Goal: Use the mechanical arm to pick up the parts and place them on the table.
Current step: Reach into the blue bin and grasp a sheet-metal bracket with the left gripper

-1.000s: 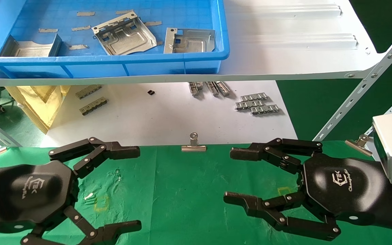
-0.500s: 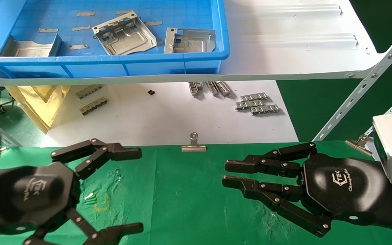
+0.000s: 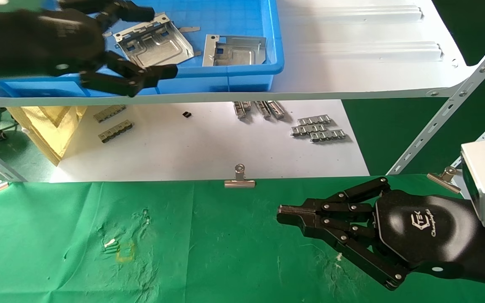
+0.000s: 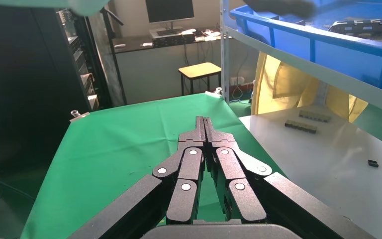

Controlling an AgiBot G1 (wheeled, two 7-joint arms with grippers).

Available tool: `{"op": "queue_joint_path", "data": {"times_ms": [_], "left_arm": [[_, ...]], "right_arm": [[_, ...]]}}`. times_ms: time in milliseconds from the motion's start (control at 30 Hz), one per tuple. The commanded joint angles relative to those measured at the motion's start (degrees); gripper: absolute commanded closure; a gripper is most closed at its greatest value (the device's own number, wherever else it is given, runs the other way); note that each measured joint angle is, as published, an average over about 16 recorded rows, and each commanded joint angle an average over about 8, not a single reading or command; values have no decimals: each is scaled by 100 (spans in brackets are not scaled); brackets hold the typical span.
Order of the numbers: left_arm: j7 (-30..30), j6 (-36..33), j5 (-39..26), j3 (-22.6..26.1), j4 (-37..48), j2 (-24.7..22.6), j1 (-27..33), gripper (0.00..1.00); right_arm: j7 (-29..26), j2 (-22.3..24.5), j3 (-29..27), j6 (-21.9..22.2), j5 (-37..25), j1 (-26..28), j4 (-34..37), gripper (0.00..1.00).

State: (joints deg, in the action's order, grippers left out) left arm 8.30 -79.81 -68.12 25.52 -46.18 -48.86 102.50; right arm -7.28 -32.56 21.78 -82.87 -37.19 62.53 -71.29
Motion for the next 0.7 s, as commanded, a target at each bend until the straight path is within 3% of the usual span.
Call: {"op": "queue_joint_path", "data": {"times_ms": [33,333,700], "left_arm": [[-206,-21,-432,205,565,-262,518,0],[-612,397,-1234,613,2406,-1001,1587,0],[-1104,901,-1754,894,3494,-1383,2050,0]], "right_arm": [[0,0,0,0,0,0,0,100],[0,0,0,0,0,0,0,100],[0,0,0,0,0,0,0,100]]}}
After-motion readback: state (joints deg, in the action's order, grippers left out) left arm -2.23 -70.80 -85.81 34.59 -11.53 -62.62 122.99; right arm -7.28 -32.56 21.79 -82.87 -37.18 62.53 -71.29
